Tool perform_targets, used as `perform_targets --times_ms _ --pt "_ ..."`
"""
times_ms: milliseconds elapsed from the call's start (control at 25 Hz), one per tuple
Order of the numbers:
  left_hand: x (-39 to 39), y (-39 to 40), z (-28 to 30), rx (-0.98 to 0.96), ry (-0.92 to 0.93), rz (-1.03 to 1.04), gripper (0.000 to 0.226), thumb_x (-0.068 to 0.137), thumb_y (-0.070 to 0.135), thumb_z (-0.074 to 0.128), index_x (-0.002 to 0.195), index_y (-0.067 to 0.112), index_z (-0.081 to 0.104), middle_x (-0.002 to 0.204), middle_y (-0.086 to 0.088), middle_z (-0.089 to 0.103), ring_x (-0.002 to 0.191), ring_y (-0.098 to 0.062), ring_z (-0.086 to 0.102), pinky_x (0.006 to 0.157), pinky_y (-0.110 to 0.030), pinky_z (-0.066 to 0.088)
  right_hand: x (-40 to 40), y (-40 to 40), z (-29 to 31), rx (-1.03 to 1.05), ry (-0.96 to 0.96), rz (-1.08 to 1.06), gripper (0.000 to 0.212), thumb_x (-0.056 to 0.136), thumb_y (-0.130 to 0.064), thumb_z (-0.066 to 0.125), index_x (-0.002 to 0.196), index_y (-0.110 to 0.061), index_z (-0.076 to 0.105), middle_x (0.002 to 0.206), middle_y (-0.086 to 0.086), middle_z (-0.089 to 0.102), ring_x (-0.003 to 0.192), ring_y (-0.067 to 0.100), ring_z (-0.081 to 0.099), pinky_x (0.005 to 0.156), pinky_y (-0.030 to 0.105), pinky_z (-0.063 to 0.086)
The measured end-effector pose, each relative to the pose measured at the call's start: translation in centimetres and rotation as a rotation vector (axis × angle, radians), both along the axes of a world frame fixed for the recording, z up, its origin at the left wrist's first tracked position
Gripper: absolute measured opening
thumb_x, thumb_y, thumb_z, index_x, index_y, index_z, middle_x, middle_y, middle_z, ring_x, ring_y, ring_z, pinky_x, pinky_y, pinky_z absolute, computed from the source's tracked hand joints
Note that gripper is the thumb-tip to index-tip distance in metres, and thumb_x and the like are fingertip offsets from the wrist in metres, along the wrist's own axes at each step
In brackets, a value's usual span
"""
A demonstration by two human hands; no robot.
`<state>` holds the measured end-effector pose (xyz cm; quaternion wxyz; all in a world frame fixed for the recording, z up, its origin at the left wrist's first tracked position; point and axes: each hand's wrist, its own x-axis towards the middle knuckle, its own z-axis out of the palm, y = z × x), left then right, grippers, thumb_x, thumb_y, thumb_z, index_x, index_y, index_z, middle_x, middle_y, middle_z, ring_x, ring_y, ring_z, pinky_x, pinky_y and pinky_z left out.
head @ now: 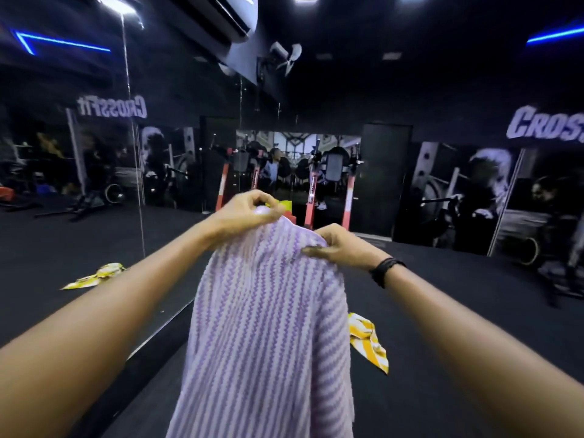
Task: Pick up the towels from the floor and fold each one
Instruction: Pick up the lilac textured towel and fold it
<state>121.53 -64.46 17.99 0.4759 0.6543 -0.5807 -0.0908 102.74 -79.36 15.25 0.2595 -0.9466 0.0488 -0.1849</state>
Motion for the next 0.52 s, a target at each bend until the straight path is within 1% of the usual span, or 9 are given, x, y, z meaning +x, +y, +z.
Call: perform_targets --times_ms 40,80,160,240,280,360,400,480,520 --pt "-1.1 -0.3 -0.2 0.169 -0.112 -0.076 0.049 0.064 0.064 0.068 0.093 0.025 0.066 0.095 0.010 0.063 0.082 -0.002 0.056 0.078 -0.022 0.045 0.4 0.7 0.6 -0.008 -0.037 0.017 0.035 0.090 -0.019 0.065 0.062 -0.004 0.051 0.053 -0.018 0.045 0.053 -0.004 0.035 0.051 0.016 0.027" --pt "-1.8 -0.5 -0.2 0.304 -0.199 -0.124 0.057 0.061 0.066 0.070 0.092 0.019 0.068 0.090 0.008 0.063 0.078 -0.005 0.055 0.074 -0.025 0.043 0.6 1.2 1.0 0.008 -0.068 0.028 0.035 0.089 -0.021 0.067 0.065 0.001 0.054 0.059 -0.016 0.047 0.057 0.000 0.037 0.053 0.019 0.028" --pt "-1.8 -1.0 0.1 0.362 -0.271 -0.152 0.058 0.067 0.058 0.074 0.084 0.003 0.066 0.078 -0.004 0.064 0.070 -0.010 0.053 0.067 -0.031 0.041 0.4 1.2 1.3 0.072 -0.103 0.021 0.031 0.087 -0.026 0.070 0.077 0.002 0.065 0.068 -0.004 0.054 0.065 0.008 0.044 0.057 0.024 0.034" --pt "-1.4 -0.5 1.1 0.249 -0.281 -0.086 0.039 0.079 0.040 0.073 0.078 0.002 0.064 0.072 0.000 0.063 0.067 -0.009 0.053 0.066 -0.028 0.041 -1.1 0.5 1.3 0.140 -0.009 -0.038 0.028 0.083 -0.029 0.073 0.082 -0.001 0.069 0.074 -0.001 0.062 0.068 0.010 0.053 0.060 0.024 0.042" --pt "-1.0 -0.1 1.5 0.161 -0.278 -0.021 0.029 0.083 0.033 0.071 0.074 0.006 0.064 0.070 0.003 0.061 0.067 -0.008 0.052 0.066 -0.027 0.041 -2.1 0.0 1.0 0.148 0.118 -0.072 0.030 0.080 -0.033 0.075 0.084 -0.003 0.071 0.078 0.000 0.066 0.070 0.010 0.059 0.063 0.024 0.046" --pt "0.0 0.6 2.0 -0.036 -0.239 0.154 0.023 0.085 0.028 0.067 0.068 0.014 0.060 0.067 0.004 0.056 0.069 -0.010 0.050 0.063 -0.027 0.037 -3.7 -1.6 -0.4 0.103 0.374 -0.147 0.045 0.076 -0.044 0.072 0.087 -0.001 0.071 0.082 0.004 0.069 0.073 0.013 0.061 0.067 0.027 0.049" --pt "0.7 0.7 2.1 -0.113 -0.192 0.223 0.025 0.084 0.029 0.066 0.066 0.016 0.058 0.067 0.003 0.054 0.070 -0.012 0.049 0.063 -0.028 0.036 -4.2 -2.4 -0.9 0.101 0.401 -0.165 0.050 0.078 -0.047 0.068 0.090 0.002 0.069 0.083 0.005 0.068 0.072 0.014 0.060 0.067 0.027 0.048" --pt "1.1 0.9 2.2 -0.147 -0.102 0.247 0.019 0.082 0.031 0.068 0.071 0.018 0.060 0.074 0.005 0.057 0.073 -0.012 0.052 0.068 -0.029 0.041 -4.3 -3.1 -1.0 0.150 0.210 -0.139 0.054 0.085 -0.046 0.059 0.093 0.007 0.063 0.081 0.002 0.063 0.068 0.007 0.055 0.062 0.021 0.044" --pt "0.7 0.9 2.2 -0.113 -0.092 0.198 0.014 0.081 0.031 0.071 0.082 0.019 0.063 0.082 0.007 0.059 0.077 -0.010 0.055 0.074 -0.029 0.045 -4.0 -3.2 -0.4 0.153 0.078 -0.105 0.054 0.086 -0.046 0.057 0.092 0.007 0.061 0.080 0.000 0.061 0.068 0.005 0.053 0.062 0.020 0.042"
